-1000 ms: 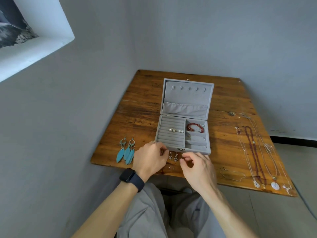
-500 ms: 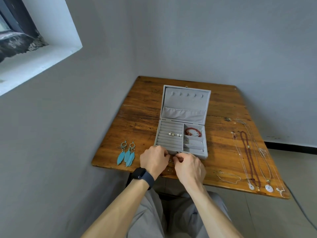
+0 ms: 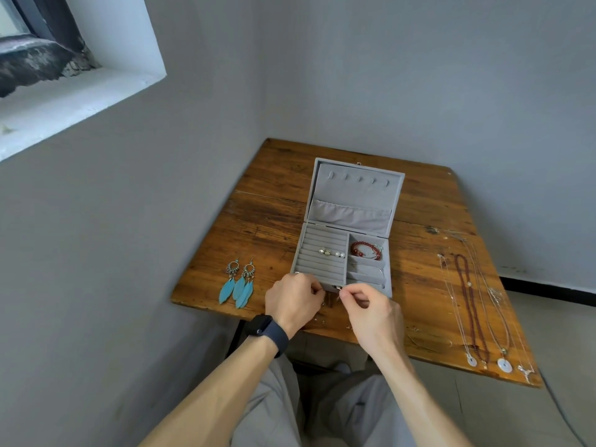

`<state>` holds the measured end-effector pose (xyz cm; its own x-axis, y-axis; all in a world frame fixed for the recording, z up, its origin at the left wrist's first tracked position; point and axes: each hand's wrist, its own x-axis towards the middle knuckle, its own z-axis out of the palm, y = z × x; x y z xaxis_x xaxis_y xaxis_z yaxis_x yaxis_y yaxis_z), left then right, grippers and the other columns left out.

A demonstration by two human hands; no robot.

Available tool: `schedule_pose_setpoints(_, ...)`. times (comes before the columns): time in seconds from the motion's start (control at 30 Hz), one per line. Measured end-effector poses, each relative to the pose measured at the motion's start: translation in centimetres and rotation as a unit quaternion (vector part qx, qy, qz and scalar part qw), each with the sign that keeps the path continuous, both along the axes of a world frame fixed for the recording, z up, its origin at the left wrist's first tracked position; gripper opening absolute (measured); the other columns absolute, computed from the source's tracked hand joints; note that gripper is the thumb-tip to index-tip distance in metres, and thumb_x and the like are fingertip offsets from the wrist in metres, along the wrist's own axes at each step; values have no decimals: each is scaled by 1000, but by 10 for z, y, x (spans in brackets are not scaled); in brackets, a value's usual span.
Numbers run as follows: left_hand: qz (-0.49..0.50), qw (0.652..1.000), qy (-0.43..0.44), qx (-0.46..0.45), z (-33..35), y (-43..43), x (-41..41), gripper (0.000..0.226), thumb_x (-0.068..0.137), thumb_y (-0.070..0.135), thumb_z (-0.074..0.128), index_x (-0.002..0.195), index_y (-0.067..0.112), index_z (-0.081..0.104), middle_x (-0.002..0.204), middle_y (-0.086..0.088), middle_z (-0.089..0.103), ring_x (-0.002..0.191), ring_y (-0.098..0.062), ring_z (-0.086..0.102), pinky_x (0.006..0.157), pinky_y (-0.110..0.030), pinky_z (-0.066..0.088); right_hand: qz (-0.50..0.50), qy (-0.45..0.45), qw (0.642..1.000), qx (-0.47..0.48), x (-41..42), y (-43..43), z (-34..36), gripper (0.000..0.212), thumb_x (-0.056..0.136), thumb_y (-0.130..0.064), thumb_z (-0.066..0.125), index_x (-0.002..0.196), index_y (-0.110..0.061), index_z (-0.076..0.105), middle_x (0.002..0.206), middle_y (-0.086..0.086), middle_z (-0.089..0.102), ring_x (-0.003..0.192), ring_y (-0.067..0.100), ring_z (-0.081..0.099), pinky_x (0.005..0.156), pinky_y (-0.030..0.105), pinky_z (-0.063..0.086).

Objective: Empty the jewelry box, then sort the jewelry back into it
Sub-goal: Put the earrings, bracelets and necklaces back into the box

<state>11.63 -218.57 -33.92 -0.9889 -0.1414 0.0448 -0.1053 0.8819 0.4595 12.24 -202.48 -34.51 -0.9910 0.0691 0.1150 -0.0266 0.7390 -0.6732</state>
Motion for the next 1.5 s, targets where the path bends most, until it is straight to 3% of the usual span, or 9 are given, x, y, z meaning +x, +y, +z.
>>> schedule_pose_setpoints(0.13, -7, 998, 23, 59, 7, -14, -4, 20, 92, 49, 62, 100, 34, 73, 93, 15, 71, 82, -6, 66, 68, -30, 59, 12, 15, 1000, -9, -20, 13, 17, 16, 95, -42, 62, 103, -35, 74, 104, -13, 75, 81, -1, 62, 59, 7, 38)
schedule_pose_setpoints(0.27, -2, 994, 59, 89, 19, -28, -12, 20, 90, 52, 63, 98, 37, 72, 91, 17, 69, 81, -1, 64, 66, -27, 58, 25, 27, 998, 42, -51, 14, 33, 23, 98, -40, 58, 110, -29, 74, 110, -7, 75, 69, -2, 55, 52, 5, 32)
schedule_pose_setpoints(0.37, -6, 991, 81, 103, 26, -35, -17, 19, 91, 51, 63, 98, 36, 73, 90, 18, 69, 80, 0, 64, 65, -25, 57, 26, 24, 995, 88, -75, 7, 44, 22, 98, -39, 58, 106, -27, 75, 101, -6, 76, 68, 8, 56, 51, 14, 36)
schedule_pose_setpoints(0.5, -12, 988, 90, 127, 28, -41, -21, 18, 91, 49, 64, 98, 35, 73, 93, 18, 70, 83, 0, 64, 67, -27, 58, 31, 13, 992, 125, -100, -5, 43, 22, 96, -42, 59, 102, -28, 76, 96, -6, 77, 84, 20, 69, 61, 22, 45)
schedule_pose_setpoints(0.67, -11, 987, 95, 126, 23, -46, -23, 20, 92, 51, 63, 100, 35, 73, 96, 18, 70, 84, 0, 65, 66, -29, 59, 24, -19, 983, 180, -119, -14, 36, 22, 95, -44, 59, 100, -30, 75, 95, -2, 76, 92, 27, 69, 69, 28, 49)
schedule_pose_setpoints(0.93, 7, 990, 68, 126, 18, -55, -22, 22, 92, 51, 62, 100, 34, 73, 100, 15, 69, 84, -4, 63, 66, -30, 56, 44, -36, 946, 318, -147, -26, 40, 23, 96, -36, 55, 107, -29, 74, 101, 5, 74, 94, 31, 68, 72, 33, 53)
schedule_pose_setpoints(1.17, 24, 991, 67, 113, 11, -64, -27, 23, 91, 54, 61, 100, 36, 73, 102, 15, 69, 85, -7, 65, 66, -33, 58, 97, -59, 900, 421, -169, -38, 48, 19, 90, -29, 59, 101, -24, 73, 102, 10, 71, 93, 33, 66, 71, 34, 50)
schedule_pose_setpoints(1.3, 23, 991, 71, 114, 12, -66, -29, 22, 91, 54, 61, 100, 36, 73, 102, 15, 69, 85, -7, 65, 66, -34, 58, 107, -49, 901, 417, -173, -39, 46, 17, 92, -33, 61, 100, -25, 73, 103, 9, 71, 94, 32, 67, 75, 38, 56)
schedule_pose_setpoints(1.5, 12, 993, 68, 98, 18, -58, -32, 22, 92, 53, 61, 100, 36, 73, 102, 15, 70, 87, -9, 65, 68, -31, 57, 87, -50, 937, 333, -170, -31, 38, 20, 93, -42, 64, 102, -28, 73, 101, 6, 73, 95, 30, 67, 75, 36, 54)
